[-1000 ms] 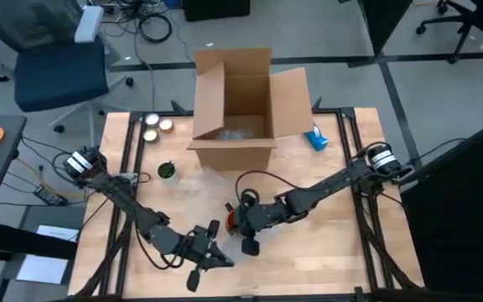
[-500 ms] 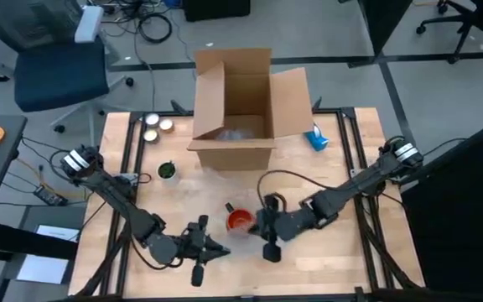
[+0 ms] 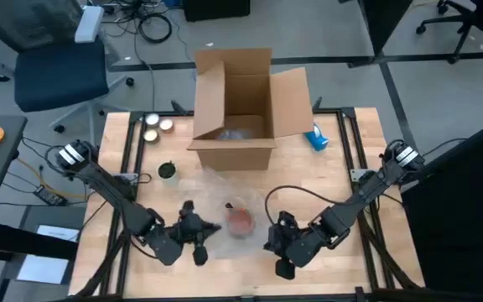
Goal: Wrap mug
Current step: Wrap the black cup with the transparent bubble wrap
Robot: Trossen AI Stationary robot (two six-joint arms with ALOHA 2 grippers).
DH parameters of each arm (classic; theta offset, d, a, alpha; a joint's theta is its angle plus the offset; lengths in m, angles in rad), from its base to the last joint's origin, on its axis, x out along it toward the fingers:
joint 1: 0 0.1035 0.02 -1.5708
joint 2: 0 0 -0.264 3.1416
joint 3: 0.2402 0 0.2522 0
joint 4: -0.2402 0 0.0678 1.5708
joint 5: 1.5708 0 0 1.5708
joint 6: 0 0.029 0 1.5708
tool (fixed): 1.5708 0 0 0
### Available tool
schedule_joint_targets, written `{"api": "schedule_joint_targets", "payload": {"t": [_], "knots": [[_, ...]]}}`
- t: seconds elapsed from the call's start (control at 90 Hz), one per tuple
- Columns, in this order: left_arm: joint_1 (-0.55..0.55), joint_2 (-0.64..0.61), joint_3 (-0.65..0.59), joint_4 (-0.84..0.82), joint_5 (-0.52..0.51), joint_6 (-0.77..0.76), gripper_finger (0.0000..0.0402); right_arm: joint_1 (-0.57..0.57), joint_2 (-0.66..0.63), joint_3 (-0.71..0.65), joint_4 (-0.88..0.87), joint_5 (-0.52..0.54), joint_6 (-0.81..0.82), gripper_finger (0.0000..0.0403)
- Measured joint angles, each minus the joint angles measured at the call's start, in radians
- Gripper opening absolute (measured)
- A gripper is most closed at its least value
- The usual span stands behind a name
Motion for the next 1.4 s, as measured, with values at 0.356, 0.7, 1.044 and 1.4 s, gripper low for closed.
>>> {"api": "schedule_joint_targets", "payload": {"t": [0.356,0.7,1.044,1.4], "knots": [[0.011,-0.041,0.0,-0.227,-0.07,-0.219,0.0,-0.043,0.0,0.0,-0.085,0.055,0.012,0.0],[-0.036,-0.04,0.0,-0.381,-0.041,-0.417,0.0,-0.147,0.0,-0.033,-0.064,0.071,-0.022,0.0],[-0.108,-0.04,0.0,-0.378,0.005,-0.476,0.0,-0.259,0.001,-0.035,0.06,-0.01,-0.142,0.0],[-0.166,-0.04,0.0,-0.39,0.076,-0.549,0.0,-0.262,0.001,-0.034,0.091,-0.113,-0.147,0.0]]}}
